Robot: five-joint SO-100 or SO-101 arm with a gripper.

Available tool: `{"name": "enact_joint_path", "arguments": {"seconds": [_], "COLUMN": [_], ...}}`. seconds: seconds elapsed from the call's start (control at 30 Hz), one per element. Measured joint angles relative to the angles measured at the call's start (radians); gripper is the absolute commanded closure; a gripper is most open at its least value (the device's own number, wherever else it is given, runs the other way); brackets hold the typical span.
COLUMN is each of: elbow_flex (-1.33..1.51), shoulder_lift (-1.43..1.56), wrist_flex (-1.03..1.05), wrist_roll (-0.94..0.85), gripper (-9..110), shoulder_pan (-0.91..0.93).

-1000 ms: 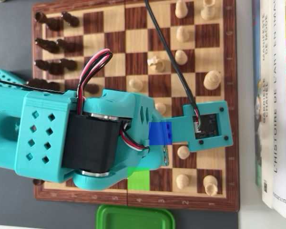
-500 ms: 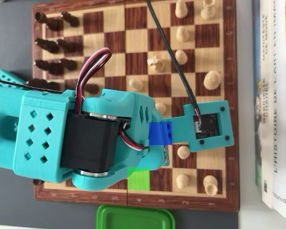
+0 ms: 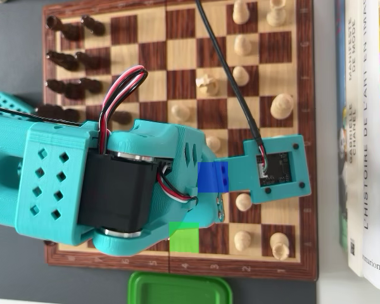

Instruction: Play chess

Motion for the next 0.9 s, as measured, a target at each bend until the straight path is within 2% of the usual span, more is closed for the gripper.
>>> {"name": "enact_joint_path", "arguments": {"seconds": [0.53,0.9], "elbow_flex": [0.077,0.176], "shoulder_lift": [0.14,0.241], "wrist_flex": [0.0,0.0], "wrist_roll": [-0.023,-0.084], "gripper": [97,98], "shoulder_pan": [0.006,0.138]}}
